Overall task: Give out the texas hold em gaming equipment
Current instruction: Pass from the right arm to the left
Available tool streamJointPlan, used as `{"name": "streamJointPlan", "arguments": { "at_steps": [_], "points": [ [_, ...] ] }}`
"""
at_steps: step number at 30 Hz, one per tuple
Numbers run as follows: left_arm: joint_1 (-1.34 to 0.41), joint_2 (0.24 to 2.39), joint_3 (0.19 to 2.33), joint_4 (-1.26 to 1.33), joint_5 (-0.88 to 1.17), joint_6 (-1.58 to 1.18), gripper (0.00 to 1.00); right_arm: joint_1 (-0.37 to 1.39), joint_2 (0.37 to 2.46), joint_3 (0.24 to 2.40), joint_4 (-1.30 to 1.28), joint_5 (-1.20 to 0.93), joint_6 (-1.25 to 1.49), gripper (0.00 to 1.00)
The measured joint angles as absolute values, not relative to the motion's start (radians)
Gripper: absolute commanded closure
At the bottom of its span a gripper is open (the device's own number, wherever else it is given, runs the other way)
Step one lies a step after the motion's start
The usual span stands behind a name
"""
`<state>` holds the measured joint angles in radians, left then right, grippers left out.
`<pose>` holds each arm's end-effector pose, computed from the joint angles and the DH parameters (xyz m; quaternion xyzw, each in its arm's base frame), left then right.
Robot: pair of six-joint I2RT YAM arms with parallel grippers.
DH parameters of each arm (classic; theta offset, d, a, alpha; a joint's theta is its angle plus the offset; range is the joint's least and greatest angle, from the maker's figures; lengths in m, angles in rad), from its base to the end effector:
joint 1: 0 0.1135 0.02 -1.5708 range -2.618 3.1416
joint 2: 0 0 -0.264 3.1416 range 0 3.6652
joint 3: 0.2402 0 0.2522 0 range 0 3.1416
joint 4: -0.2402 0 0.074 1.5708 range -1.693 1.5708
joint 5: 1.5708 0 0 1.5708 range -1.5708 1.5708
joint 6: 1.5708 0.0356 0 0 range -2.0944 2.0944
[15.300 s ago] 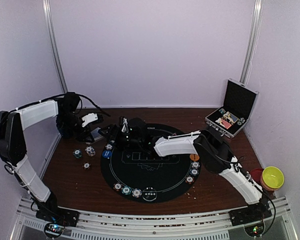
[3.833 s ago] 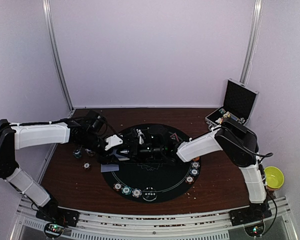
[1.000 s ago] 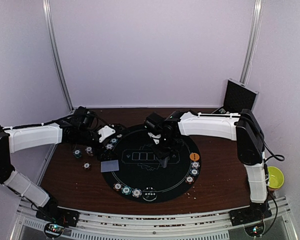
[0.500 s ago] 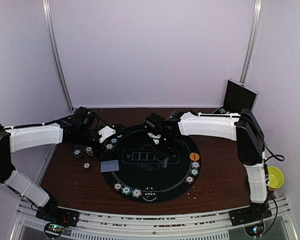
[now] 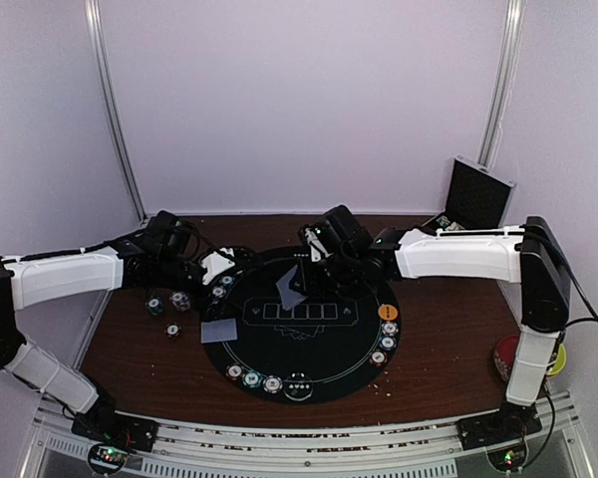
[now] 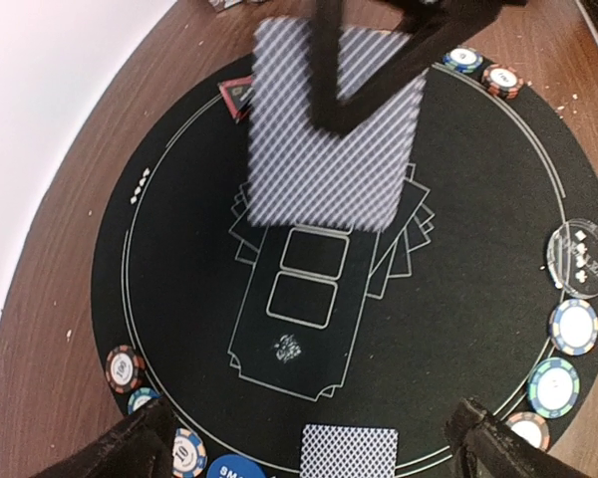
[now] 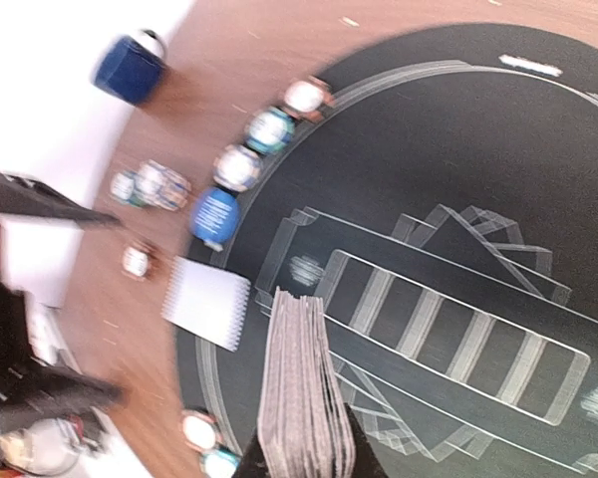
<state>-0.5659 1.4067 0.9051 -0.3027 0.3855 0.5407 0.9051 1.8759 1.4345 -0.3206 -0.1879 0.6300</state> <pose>0.2416 -0.1693 0.2317 0.5393 0.7368 -0.1823 0.3647 0.2574 0.3386 0.2397 -0.1621 0.9016 0.3341 0.2220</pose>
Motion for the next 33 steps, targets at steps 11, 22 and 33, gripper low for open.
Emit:
{"name": "streamJointPlan", "arguments": {
  "at_steps": [11, 22, 33],
  "points": [
    [-0.61, 1.401, 0.905, -0.297, 0.434, 0.567, 0.02, 0.925, 1.932, 1.333, 0.156, -0.343, 0.905, 1.0],
    [-0.634, 1.406, 0.905, -0.284, 0.414, 0.57, 0.02, 0.989, 2.067, 1.349, 0.32, -0.424, 1.03, 1.0],
    [-0.635, 1.433, 0.892, -0.289, 0.404, 0.598, 0.02, 0.997, 2.067, 1.349, 0.437, -0.451, 1.085, 1.0]
  ]
}}
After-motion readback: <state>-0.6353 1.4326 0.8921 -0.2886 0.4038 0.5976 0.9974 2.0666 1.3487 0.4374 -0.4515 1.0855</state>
